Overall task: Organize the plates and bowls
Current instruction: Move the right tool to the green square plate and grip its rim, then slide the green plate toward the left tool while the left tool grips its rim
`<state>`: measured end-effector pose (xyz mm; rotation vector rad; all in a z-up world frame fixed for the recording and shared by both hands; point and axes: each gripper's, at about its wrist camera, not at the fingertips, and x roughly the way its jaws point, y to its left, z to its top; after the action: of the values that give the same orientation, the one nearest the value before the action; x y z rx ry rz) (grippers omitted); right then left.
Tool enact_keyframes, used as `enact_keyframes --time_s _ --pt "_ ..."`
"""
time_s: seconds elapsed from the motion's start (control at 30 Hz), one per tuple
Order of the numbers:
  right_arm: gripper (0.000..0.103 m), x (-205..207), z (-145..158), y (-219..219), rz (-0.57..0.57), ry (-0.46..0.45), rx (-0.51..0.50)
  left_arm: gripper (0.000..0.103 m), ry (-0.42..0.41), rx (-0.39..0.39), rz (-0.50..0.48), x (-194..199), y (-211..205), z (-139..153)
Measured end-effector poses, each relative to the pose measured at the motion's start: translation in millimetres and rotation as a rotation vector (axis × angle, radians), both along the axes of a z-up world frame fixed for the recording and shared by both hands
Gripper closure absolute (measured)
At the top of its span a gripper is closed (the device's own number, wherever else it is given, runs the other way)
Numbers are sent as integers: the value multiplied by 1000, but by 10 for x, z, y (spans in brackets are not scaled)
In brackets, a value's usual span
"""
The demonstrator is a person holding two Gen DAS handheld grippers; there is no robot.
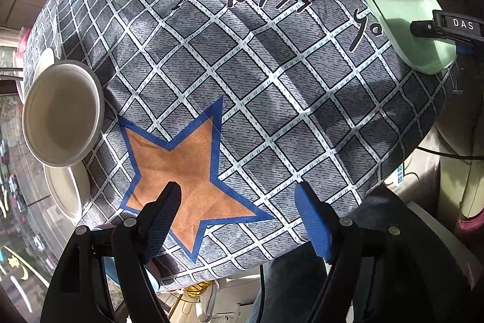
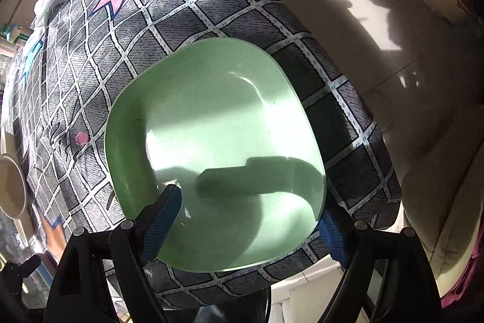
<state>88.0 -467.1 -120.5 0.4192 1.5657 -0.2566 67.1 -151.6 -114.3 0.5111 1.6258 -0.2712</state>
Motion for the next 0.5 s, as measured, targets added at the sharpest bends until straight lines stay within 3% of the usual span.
enact_keyframes --time_s 0.33,0.5 --pt "17 -202 167 911 188 -28 115 22 -4 -3 -10 -6 -25 -6" --pt "17 -336 223 890 116 -45 127 22 -11 -17 4 50 -52 23"
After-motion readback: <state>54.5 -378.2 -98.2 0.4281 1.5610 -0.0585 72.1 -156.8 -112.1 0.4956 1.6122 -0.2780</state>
